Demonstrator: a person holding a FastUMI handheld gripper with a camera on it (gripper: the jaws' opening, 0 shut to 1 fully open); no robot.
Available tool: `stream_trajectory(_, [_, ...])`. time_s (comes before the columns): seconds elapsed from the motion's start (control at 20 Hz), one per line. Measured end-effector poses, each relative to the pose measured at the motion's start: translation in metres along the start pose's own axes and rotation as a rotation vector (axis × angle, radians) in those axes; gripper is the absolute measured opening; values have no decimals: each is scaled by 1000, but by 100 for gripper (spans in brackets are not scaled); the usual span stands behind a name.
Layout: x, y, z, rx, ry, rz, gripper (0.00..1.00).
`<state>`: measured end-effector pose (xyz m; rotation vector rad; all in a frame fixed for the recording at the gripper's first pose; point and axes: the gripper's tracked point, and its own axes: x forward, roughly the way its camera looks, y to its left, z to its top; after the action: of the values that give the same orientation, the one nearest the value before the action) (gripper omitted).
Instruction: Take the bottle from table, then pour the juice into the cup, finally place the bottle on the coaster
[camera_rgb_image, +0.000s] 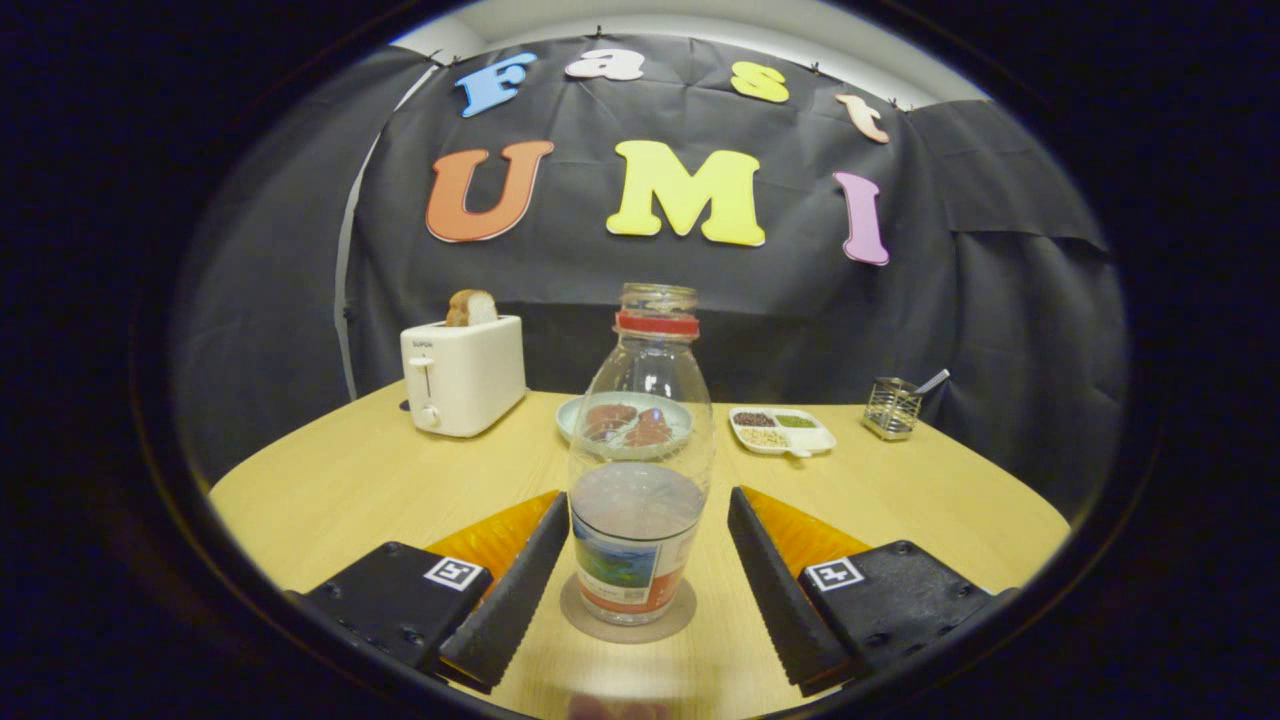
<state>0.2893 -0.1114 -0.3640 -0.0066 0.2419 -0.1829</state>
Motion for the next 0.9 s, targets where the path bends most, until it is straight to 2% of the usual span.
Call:
stream_trajectory(0.45, [-41,5,34,19,-22,-8,100])
stream_trajectory(0.9, [-139,4,111,27,-137,4,100])
